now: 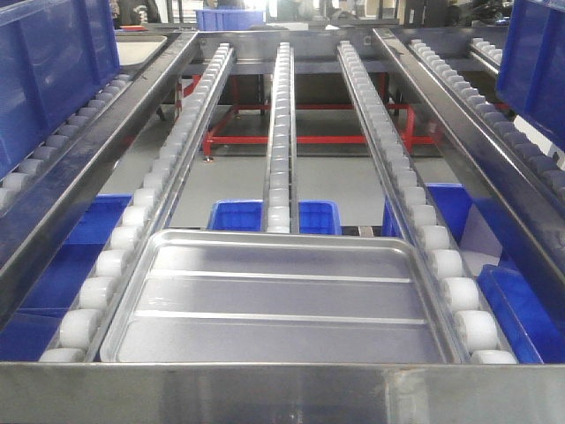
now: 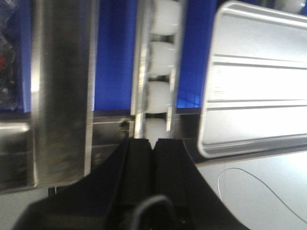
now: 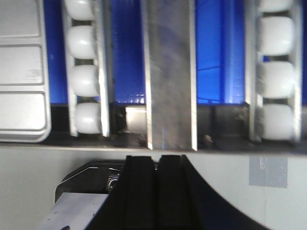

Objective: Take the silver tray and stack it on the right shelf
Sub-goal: 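Close both grippers on the opposite rims of the silver tray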

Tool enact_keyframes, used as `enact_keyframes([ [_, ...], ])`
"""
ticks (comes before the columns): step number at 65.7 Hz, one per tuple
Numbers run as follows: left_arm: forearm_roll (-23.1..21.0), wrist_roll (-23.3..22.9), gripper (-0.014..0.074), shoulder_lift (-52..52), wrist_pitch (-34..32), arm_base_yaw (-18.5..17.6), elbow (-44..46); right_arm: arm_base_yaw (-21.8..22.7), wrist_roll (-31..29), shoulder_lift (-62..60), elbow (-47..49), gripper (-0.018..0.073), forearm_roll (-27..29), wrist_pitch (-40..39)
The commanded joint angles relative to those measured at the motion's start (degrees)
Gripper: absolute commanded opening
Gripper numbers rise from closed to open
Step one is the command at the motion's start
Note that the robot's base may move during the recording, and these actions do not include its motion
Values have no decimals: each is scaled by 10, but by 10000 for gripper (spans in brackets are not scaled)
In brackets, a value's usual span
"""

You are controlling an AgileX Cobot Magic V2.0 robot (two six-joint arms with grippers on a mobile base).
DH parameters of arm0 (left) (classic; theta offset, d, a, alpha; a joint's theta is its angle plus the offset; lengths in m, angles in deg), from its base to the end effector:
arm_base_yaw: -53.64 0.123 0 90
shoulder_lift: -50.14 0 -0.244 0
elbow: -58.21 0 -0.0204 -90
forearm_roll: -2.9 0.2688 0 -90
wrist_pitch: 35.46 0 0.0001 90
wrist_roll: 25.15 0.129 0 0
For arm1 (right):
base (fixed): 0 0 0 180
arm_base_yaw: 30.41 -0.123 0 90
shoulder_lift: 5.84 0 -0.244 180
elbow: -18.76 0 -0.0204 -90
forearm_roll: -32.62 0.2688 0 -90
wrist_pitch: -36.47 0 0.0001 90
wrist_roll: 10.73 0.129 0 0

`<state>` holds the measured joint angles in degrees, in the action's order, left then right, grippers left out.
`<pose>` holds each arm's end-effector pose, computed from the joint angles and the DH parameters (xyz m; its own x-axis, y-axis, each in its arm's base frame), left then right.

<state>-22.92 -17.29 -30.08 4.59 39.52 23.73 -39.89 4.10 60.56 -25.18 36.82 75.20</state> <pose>0.2527 -0.1009 0.1605 -0.9129 0.0160 -0.4079 0.1695 0.9239 -0.3431 0.2237 0.0433 0.1618 -0.8619 0.1709 -0.4774 0.0843 0.9767 0.1974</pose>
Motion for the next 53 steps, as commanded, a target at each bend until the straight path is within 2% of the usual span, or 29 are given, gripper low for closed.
enact_keyframes([
  [1, 23, -70, -93, -6, -52, -65, 18, -29, 22, 39, 37, 77, 1, -50],
  [8, 152, -254, -93, -28, -92, -140, 20, -71, 104, 88, 57, 81, -52, -83],
  [13, 231, -362, -93, -42, -86, -175, 28, -99, 222, 119, 74, 81, -136, -89],
  [22, 319, -441, -93, -76, -74, -212, 62, -154, 357, 172, 109, 81, -247, -73],
  [27, 354, -470, -93, -104, -62, -223, 91, -186, 376, 200, 131, 81, -252, -71],
  [33, 361, -477, -93, -140, -37, -234, 128, -209, 376, 229, 154, 81, -245, -71],
  [40, 359, -477, -92, -167, -32, -235, 158, -211, 372, 256, 175, 78, -217, -81],
  [53, 359, -476, -93, -177, -33, -235, 174, -212, 327, 289, 195, 78, -166, -88],
])
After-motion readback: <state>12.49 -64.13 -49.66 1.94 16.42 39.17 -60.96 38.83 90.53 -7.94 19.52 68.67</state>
